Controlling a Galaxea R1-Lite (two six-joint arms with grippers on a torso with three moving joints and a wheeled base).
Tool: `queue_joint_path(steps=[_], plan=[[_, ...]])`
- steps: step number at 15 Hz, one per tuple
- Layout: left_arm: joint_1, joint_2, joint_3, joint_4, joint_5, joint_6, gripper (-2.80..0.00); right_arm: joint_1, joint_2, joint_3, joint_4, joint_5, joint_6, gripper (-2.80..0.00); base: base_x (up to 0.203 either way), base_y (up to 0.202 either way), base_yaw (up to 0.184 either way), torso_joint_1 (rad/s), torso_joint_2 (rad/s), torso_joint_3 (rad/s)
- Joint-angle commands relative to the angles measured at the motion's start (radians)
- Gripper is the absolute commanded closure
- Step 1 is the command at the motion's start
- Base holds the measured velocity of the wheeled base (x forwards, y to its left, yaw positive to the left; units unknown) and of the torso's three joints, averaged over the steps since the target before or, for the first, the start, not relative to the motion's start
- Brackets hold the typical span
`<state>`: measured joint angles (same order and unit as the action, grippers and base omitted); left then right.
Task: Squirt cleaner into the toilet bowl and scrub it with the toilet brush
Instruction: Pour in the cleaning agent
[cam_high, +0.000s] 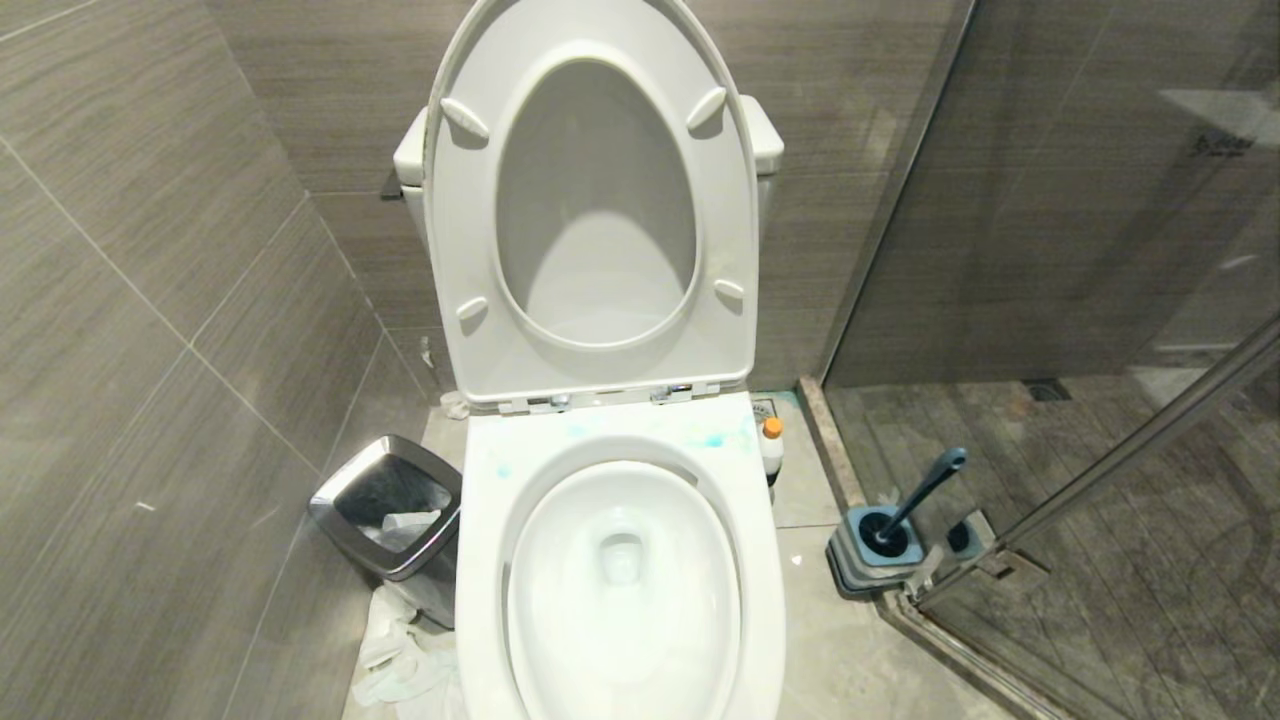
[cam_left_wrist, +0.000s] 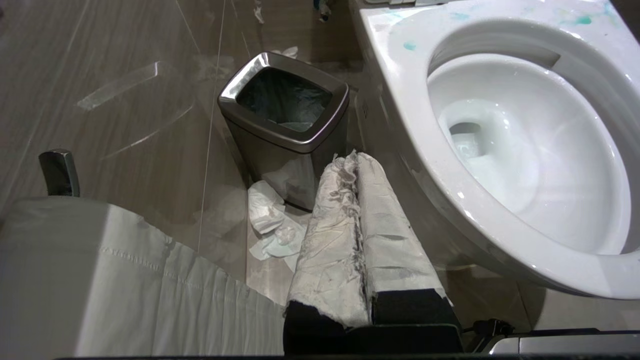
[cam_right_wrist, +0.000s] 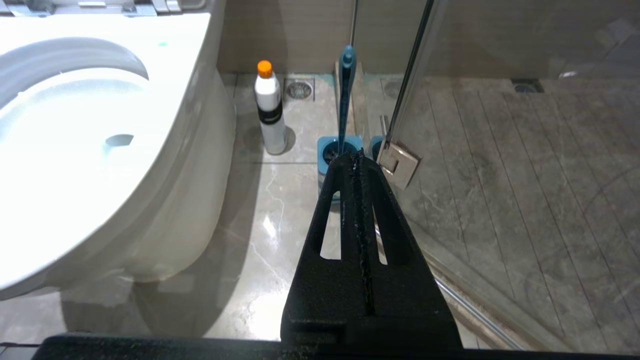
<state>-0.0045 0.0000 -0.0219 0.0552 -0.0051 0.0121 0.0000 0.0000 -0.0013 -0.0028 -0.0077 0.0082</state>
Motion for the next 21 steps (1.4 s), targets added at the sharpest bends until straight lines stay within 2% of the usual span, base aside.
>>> queue_joint_path(steps=[1,21], plan=[[0.000,0.002,0.000,0.000,0.001,0.000,0.00,0.000,0.001,0.000,0.001,0.000,-0.001,0.00,0.000,0.000,0.000,-0.005,0.00,-0.149],[0.000,0.002,0.000,0.000,0.001,0.000,0.00,0.000,0.054,-0.003,0.010,0.000,-0.001,0.00,0.000,0.000,0.000,0.002,0.00,-0.195]])
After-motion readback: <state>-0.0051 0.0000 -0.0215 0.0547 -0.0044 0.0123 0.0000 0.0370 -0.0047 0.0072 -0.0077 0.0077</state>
